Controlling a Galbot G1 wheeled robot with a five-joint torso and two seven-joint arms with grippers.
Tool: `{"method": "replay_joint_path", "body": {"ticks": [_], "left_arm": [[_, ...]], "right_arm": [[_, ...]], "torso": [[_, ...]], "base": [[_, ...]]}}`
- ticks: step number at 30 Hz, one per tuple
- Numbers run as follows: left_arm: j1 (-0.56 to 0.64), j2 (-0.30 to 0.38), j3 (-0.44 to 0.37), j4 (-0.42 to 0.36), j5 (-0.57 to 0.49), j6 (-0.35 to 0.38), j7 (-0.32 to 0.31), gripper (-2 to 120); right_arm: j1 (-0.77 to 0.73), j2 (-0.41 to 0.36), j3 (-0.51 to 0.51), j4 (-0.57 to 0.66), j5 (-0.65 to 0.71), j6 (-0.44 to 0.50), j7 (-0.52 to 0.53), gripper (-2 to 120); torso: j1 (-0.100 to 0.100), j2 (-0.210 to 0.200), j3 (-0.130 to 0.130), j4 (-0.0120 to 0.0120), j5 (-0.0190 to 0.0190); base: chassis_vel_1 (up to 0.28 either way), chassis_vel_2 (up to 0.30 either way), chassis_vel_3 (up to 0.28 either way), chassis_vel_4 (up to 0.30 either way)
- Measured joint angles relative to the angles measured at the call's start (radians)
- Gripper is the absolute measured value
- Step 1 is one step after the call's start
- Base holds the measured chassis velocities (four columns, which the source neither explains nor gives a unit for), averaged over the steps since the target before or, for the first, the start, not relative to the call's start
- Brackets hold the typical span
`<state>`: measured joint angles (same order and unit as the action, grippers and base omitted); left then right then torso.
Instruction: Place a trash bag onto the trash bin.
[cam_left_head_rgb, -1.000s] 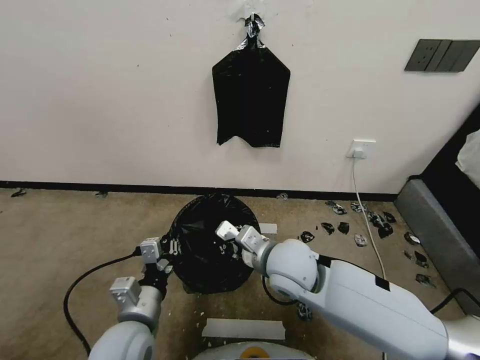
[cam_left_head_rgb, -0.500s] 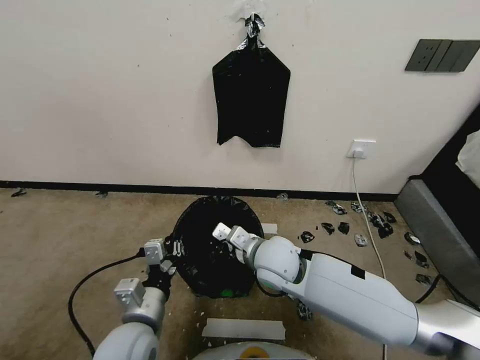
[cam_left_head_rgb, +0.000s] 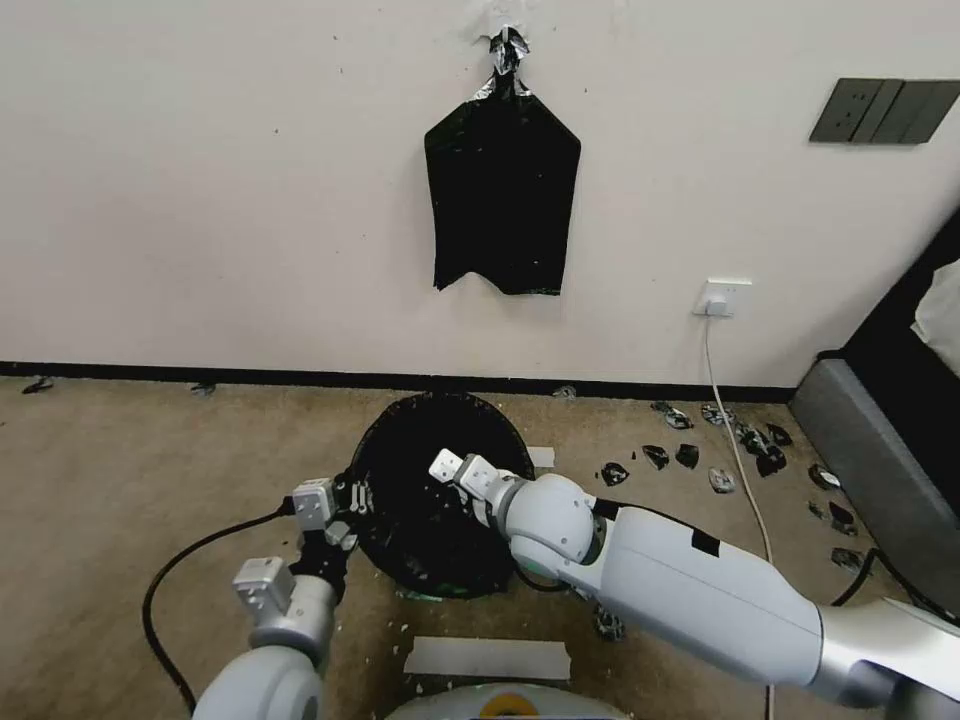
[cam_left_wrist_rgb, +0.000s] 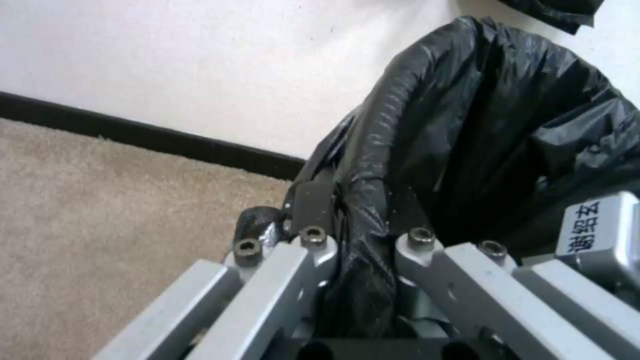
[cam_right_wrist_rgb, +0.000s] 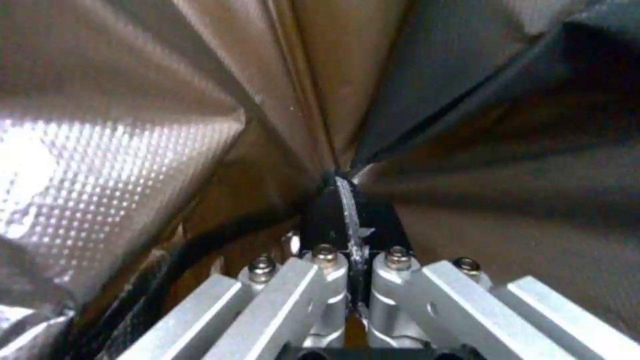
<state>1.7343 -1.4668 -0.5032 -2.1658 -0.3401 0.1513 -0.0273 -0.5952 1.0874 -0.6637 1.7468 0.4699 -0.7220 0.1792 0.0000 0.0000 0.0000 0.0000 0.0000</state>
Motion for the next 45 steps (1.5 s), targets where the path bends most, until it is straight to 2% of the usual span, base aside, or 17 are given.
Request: {"method": "replay_joint_path", "body": {"ticks": [21,35,36,38,40,41,43,44,45], "left_arm": [[0.004,-0.010,0.018,-0.002,-0.002,0.000,0.002,6],[-0.004,-0.009,0.005,0.024,-0.036,0.004,-0.002,6],[-0.008,-0.007,0.002,0.028,-0.052,0.009,-0.005,6],[-0.013,0.000,-0.006,0.026,-0.174,0.063,-0.051,6],[-0.013,0.000,-0.007,0.024,-0.195,0.075,-0.060,6],[-0.013,0.003,-0.012,0.020,-0.234,0.104,-0.077,6],[-0.012,0.007,-0.018,0.020,-0.268,0.136,-0.085,6],[-0.010,0.010,-0.021,0.020,-0.308,0.164,-0.097,6],[-0.010,0.010,-0.021,0.020,-0.308,0.164,-0.097,6]], "right_arm": [[-0.004,0.011,-0.010,-0.041,-0.030,0.001,-0.016,0],[-0.064,-0.060,0.053,0.102,-0.030,0.001,-0.018,0],[-0.082,-0.071,0.069,0.127,-0.030,0.001,-0.019,0],[-0.177,-0.105,0.167,0.231,-0.031,0.011,-0.028,0],[-0.193,-0.108,0.185,0.245,-0.034,0.017,-0.029,0],[-0.234,-0.114,0.240,0.284,-0.052,0.046,-0.033,0],[-0.266,-0.118,0.293,0.319,-0.069,0.084,-0.034,3],[-0.290,-0.120,0.341,0.353,-0.076,0.128,-0.034,12],[-0.290,-0.120,0.341,0.353,-0.076,0.128,-0.034,12]], "torso": [[0.000,0.000,0.000,0.0000,0.0000],[0.000,0.000,0.000,0.0000,0.0000],[0.000,0.000,0.000,0.0000,0.0000],[0.000,0.000,0.000,0.0000,0.0000],[0.000,0.000,0.000,-0.0001,0.0000],[0.000,0.000,0.000,-0.0002,0.0002],[0.000,0.000,0.000,-0.0002,0.0001],[0.000,0.000,0.000,0.0000,0.0002],[0.000,0.000,0.000,0.0000,0.0002]], "base": [[0.000,0.000,0.000,0.000],[0.000,0.000,0.000,0.000],[0.000,0.000,0.000,0.000],[0.000,0.000,0.000,0.000],[0.000,0.000,0.000,0.000],[0.000,0.000,0.000,0.000],[0.000,0.000,0.000,0.000],[0.000,0.000,0.000,0.000],[0.000,0.000,0.000,0.000]]}}
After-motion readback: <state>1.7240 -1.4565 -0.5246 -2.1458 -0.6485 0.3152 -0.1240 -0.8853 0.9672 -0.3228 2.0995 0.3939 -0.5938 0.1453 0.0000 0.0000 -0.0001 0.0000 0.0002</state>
